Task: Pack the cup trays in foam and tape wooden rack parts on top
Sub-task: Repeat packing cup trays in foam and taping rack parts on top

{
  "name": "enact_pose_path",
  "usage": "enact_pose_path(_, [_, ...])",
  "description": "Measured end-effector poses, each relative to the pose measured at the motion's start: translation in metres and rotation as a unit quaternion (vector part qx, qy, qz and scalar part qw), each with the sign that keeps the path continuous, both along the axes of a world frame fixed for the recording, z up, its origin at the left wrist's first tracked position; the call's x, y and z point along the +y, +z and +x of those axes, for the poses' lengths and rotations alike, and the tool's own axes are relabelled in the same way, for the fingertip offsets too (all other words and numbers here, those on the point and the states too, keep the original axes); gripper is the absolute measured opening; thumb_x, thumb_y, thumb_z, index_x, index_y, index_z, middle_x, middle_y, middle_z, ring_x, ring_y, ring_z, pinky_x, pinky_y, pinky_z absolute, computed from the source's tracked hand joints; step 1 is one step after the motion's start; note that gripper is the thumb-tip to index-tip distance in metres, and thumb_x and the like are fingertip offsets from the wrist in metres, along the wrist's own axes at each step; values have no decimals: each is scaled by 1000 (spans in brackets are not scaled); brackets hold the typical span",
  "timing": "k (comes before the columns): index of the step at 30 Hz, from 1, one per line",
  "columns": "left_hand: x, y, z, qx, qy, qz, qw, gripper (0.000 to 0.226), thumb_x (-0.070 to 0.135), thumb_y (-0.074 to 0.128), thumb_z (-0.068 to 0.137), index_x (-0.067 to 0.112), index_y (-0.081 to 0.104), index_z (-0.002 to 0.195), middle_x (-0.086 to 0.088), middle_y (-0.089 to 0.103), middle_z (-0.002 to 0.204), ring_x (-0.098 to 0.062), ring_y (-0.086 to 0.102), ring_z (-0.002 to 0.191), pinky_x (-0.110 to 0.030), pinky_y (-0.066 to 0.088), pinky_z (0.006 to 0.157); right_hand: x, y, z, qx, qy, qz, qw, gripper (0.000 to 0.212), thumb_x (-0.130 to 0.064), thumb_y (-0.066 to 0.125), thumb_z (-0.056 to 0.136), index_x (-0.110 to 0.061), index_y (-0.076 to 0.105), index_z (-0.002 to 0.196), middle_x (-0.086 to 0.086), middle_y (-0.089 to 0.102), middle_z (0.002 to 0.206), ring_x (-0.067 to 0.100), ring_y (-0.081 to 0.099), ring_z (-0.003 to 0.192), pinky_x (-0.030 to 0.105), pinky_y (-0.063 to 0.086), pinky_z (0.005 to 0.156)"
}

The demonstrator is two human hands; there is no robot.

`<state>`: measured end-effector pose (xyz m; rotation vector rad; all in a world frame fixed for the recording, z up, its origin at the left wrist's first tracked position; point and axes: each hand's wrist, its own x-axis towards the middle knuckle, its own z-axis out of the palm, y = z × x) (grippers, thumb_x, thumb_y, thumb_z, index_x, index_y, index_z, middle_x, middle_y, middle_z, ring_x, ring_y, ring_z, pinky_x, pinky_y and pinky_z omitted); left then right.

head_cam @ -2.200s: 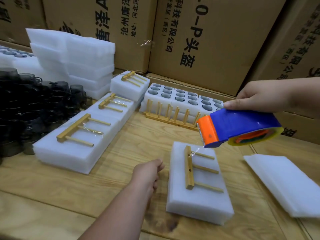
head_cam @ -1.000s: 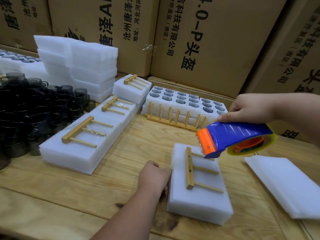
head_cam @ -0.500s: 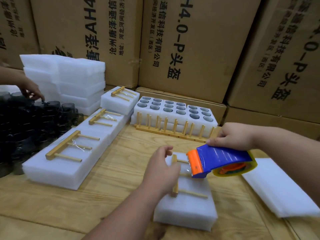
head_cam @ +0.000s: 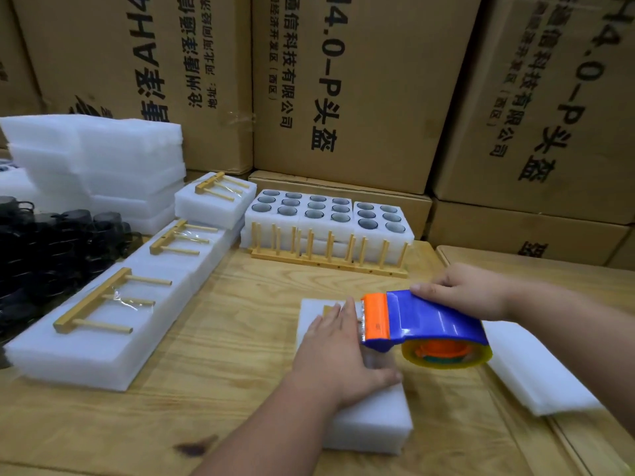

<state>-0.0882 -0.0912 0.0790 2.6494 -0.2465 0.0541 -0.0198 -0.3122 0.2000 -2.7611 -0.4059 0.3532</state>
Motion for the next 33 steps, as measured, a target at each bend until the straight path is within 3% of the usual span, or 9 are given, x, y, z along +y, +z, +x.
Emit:
enact_pose_path(8, [-3, -10, 2, -4, -10, 91, 996, 115, 90, 34, 77, 22, 0, 163, 1, -12, 170, -13, -16, 155, -38, -8, 123, -76, -6, -17, 16, -76, 57, 995, 70, -80, 46, 76, -16, 72, 85, 2, 75, 73, 15, 72, 63, 28, 50, 62])
enact_pose_path(12, [-4, -14, 3, -13, -18, 129, 991, 103, 89, 25, 80, 31, 0, 162, -2, -11, 170, -18, -17, 155, -44, -5, 125, -83, -12, -17, 22, -67, 40, 997, 63, -77, 47, 79, -17, 69, 77, -4, 73, 68, 9, 67, 57, 22, 46, 56])
enact_pose_path(15, [-4, -13, 1, -18, -27, 148, 988, 92, 89, 14, 78, 46, -3, 158, -4, -12, 170, -22, -18, 155, -48, -2, 125, -77, -14, -14, 14, -40, 9, 999, 63, -81, 52, 74, -20, 66, 68, -5, 69, 65, 7, 63, 56, 25, 46, 57])
enact_pose_path(20, [-5, -12, -1, -19, -29, 159, 987, 83, 86, 17, 83, 51, 0, 157, -1, -13, 170, -22, -18, 155, -50, -1, 125, -69, -18, -4, 42, -29, -42, 998, 62, -83, 59, 76, -24, 72, 86, -9, 76, 79, 9, 73, 72, 34, 60, 72])
enact_pose_path(22, [-5, -12, -1, -19, -29, 158, 987, 81, 85, 19, 85, 52, 1, 157, -1, -12, 170, -22, -18, 155, -50, -1, 125, -61, -21, 1, 41, -27, -73, 996, 64, -85, 59, 75, -23, 72, 88, -9, 76, 79, 10, 73, 73, 33, 59, 74])
enact_pose_path(27, [-6, -11, -3, -14, -27, 163, 986, 81, 84, 19, 85, 49, 8, 158, -1, -11, 170, -22, -18, 155, -51, -1, 125, -40, -25, 11, 41, -26, -135, 990, 62, -85, 59, 74, -24, 70, 80, -5, 72, 76, 10, 67, 69, 28, 51, 63])
enact_pose_path(33, [-6, -9, -3, -11, -26, 163, 986, 82, 85, 18, 85, 47, 14, 158, -2, -9, 170, -22, -16, 155, -51, 0, 124, -29, -29, 18, 83, -44, -155, 983, 66, -88, 56, 73, -24, 71, 77, -7, 66, 74, 12, 60, 69, 27, 43, 63])
